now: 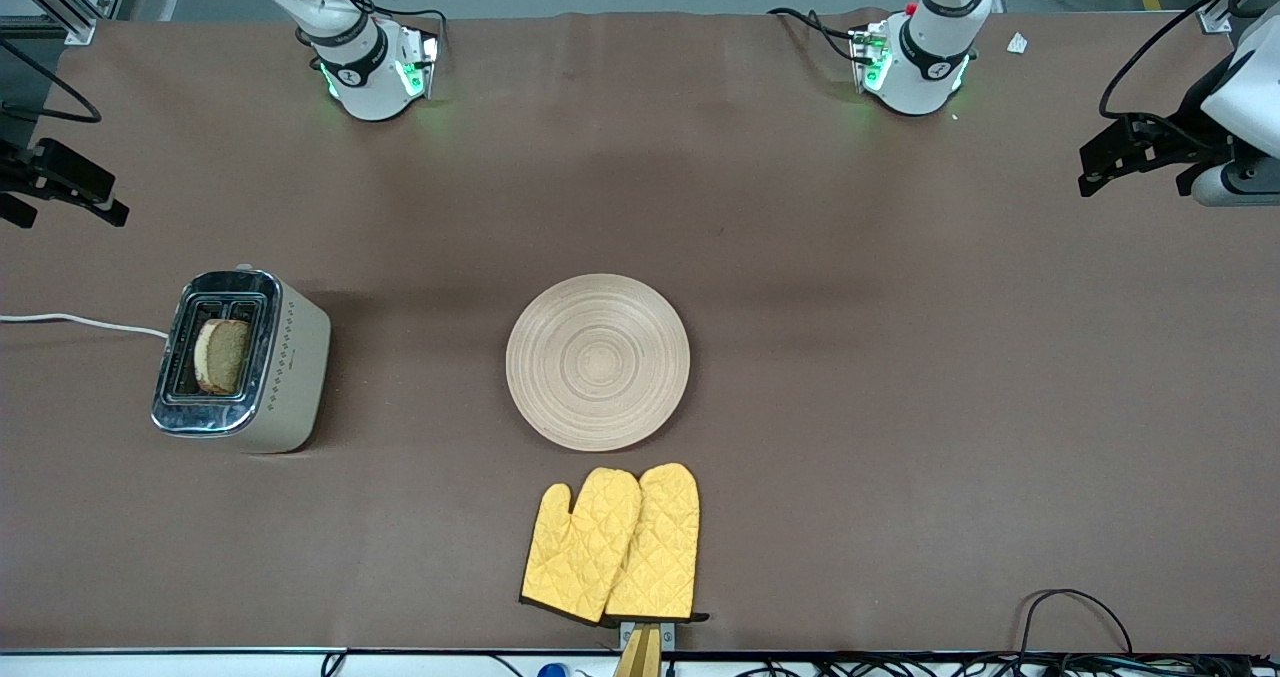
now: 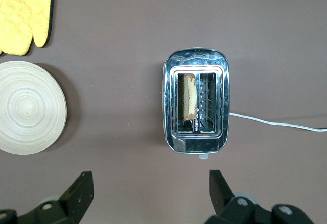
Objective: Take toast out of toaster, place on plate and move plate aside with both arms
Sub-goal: 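Reach the right gripper toward the toast in the silver toaster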
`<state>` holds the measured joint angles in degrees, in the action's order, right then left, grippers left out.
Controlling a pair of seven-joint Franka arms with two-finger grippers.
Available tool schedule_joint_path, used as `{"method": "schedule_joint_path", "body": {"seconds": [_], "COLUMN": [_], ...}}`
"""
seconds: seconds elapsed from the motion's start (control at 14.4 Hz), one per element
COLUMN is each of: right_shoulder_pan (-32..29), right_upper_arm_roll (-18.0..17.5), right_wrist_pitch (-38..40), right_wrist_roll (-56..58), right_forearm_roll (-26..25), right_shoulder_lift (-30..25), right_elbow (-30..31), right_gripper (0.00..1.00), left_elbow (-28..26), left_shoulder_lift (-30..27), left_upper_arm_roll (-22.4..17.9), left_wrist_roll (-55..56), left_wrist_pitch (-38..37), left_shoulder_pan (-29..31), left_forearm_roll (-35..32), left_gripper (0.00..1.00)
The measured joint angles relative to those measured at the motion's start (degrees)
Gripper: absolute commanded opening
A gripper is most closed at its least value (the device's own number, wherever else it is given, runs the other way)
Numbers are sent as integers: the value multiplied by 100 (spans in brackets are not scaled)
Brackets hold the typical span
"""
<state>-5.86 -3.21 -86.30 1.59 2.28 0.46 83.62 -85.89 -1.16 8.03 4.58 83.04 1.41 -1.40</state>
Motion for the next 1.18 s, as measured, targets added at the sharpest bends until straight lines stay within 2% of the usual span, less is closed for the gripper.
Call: {"method": "schedule_joint_path", "body": {"seconds": [0.69,1.18], "right_shoulder_pan": [-159,-549], "right_upper_arm_roll": [8,12], "right_wrist_pitch": [19,-744], "right_wrist_roll": [0,259], "right_forearm_roll": [0,-4], "right_shoulder_lift": [143,1432], "right_elbow": [60,166], "right_gripper": [100,100], "left_elbow": [0,2], "left_shoulder_lift": [0,1], "left_upper_arm_roll": [-15,-15], "left_wrist_roll": [0,0], "left_wrist_pitch": [0,0], "left_shoulder_pan": [15,15], "left_forearm_roll": [0,0], "left_gripper": [100,100]}}
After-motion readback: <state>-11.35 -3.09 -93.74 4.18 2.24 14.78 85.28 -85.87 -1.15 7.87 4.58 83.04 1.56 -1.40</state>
